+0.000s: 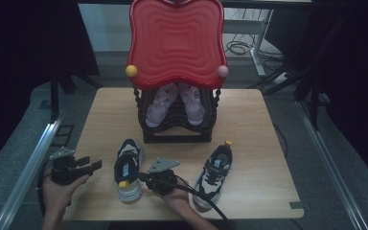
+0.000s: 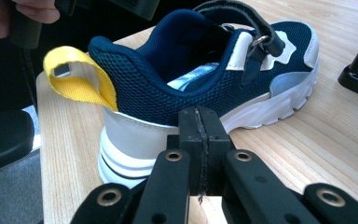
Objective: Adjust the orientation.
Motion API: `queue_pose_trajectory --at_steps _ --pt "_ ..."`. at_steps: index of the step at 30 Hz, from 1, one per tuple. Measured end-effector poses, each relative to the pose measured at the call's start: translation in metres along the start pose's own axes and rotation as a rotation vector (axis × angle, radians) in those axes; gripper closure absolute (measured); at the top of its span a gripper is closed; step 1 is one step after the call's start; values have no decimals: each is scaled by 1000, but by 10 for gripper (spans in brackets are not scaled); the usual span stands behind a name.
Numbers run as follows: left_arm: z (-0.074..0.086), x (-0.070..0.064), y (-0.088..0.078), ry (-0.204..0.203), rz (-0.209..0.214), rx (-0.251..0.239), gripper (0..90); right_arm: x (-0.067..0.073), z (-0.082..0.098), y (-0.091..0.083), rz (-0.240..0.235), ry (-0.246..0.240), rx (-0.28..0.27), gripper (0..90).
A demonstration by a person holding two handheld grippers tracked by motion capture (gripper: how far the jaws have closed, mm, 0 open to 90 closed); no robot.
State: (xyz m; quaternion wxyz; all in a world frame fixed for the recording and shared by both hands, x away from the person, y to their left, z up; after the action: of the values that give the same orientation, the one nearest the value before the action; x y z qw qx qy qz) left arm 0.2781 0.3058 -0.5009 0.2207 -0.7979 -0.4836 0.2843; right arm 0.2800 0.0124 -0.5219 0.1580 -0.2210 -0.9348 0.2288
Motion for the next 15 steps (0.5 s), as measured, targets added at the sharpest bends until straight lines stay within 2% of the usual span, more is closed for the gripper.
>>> queue_pose_trajectory --at_steps 3,15 --pt "0 0 0 -10 19 -7 388 1 0 3 -11 -5 1 897" --pt "0 4 -7 -13 -1 -22 388 8 0 19 -41 -23 14 897"
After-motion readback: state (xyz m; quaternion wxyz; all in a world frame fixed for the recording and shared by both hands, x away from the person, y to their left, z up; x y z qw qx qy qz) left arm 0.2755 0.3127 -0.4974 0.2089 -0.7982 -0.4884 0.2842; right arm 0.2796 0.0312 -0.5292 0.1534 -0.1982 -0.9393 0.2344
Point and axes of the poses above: each handheld gripper's, and its own axes: y roughly forward along the jaws, z roughly out of its underside, x roughly to its left, the point moved 2 cm from there along y, roughly forward along the jaws, and after that the axes turned 3 degrees about y, right-handed, at the moved point
